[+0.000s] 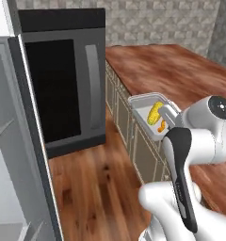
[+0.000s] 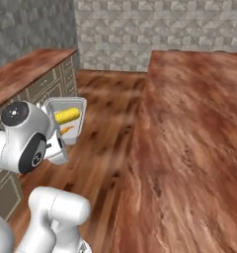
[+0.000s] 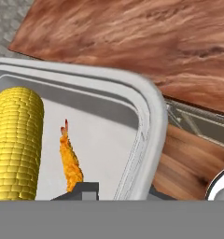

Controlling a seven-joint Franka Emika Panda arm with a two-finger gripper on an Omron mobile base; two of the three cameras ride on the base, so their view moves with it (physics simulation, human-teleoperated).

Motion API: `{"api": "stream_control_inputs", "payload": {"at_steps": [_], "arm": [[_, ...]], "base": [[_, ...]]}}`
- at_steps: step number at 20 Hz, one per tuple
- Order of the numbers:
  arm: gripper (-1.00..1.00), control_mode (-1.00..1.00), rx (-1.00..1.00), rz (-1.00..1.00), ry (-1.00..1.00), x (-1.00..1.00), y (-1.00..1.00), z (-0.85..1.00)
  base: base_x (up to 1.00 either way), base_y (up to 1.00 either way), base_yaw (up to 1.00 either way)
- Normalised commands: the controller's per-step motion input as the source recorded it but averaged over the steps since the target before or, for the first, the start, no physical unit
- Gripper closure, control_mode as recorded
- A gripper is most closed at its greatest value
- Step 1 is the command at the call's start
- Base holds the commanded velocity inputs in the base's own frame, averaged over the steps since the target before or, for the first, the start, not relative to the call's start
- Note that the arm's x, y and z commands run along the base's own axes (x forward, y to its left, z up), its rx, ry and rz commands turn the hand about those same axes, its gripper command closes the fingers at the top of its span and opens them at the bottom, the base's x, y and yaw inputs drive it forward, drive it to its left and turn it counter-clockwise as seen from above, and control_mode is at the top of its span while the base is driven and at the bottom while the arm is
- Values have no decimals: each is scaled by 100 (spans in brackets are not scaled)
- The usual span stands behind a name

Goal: Place the tupperware containing the shrimp and corn meal in the microwave. Close the microwave door and press the start button to reheat the meal.

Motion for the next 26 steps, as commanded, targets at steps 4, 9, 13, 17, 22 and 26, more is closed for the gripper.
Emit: {"api": "stream_control_inputs", "payload": {"at_steps": [4, 9, 13, 17, 22, 26], "arm": [[100, 100, 0, 0, 0, 0, 0, 0], [100, 100, 0, 0, 0, 0, 0, 0], [100, 100, 0, 0, 0, 0, 0, 0], [100, 100, 0, 0, 0, 0, 0, 0], [100, 100, 0, 0, 0, 0, 0, 0], [100, 100, 0, 0, 0, 0, 0, 0]], "base": [[87, -1, 8], [86, 0, 42], [85, -6, 62], [90, -40, 62], [87, -57, 57], [100, -84, 21]]}}
